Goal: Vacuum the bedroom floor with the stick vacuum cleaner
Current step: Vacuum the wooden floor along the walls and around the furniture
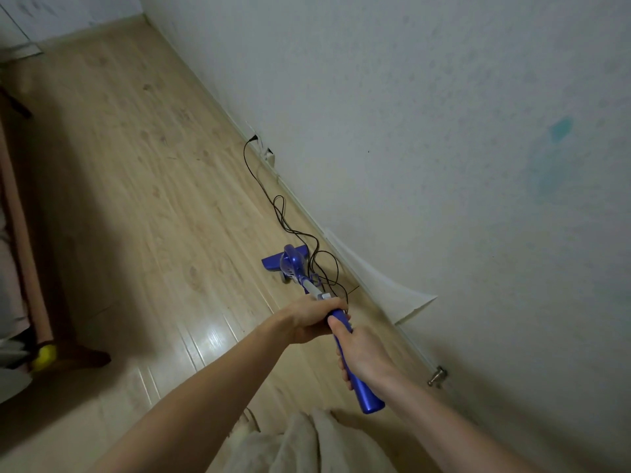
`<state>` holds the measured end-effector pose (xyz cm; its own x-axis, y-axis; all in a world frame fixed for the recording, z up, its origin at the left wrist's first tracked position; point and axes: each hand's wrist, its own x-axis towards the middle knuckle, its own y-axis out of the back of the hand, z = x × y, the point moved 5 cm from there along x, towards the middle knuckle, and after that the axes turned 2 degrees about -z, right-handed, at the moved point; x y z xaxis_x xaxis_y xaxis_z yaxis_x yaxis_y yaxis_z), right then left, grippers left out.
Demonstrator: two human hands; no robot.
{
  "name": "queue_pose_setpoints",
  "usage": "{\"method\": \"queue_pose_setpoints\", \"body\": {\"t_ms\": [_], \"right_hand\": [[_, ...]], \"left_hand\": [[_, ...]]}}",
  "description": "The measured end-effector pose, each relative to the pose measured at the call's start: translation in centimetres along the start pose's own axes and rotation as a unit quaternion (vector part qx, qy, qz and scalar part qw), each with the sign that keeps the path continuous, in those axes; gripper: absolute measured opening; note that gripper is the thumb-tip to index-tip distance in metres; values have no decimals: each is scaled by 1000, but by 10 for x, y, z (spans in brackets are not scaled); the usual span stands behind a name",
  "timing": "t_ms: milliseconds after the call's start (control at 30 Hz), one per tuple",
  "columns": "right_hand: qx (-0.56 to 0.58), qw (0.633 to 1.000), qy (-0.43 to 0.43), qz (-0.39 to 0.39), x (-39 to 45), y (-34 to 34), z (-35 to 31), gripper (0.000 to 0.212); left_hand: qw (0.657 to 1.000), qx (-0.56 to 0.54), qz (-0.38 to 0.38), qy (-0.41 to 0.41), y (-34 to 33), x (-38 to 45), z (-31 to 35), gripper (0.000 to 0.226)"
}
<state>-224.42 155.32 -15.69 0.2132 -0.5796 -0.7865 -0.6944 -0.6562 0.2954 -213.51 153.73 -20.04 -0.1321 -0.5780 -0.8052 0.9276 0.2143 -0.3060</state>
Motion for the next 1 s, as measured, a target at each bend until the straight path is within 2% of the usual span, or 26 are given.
{"method": "queue_pose_setpoints", "body": {"t_ms": [200, 400, 533, 667, 800, 1000], "right_hand": [[18, 1000, -4, 24, 19, -2, -19, 46], [46, 998, -34, -3, 6, -2, -12, 45], [28, 999, -15, -11, 14, 13, -11, 48], [25, 998, -37, -33, 20, 18, -4, 47], [-10, 1000, -15, 3, 11, 6, -2, 42], [19, 998, -3, -54, -7, -3, -15, 36]], "left_hand": [[1000, 27, 6, -14, 8, 4, 24, 10], [999, 40, -18, 15, 6, 1, 18, 13], [1000, 0, -6, 1, -2, 11, 17, 10], [999, -39, 15, -1, -3, 19, 13, 15], [999, -36, 9, 5, 1, 14, 11, 10], [999, -14, 23, 38, 15, -5, 10, 8]]}}
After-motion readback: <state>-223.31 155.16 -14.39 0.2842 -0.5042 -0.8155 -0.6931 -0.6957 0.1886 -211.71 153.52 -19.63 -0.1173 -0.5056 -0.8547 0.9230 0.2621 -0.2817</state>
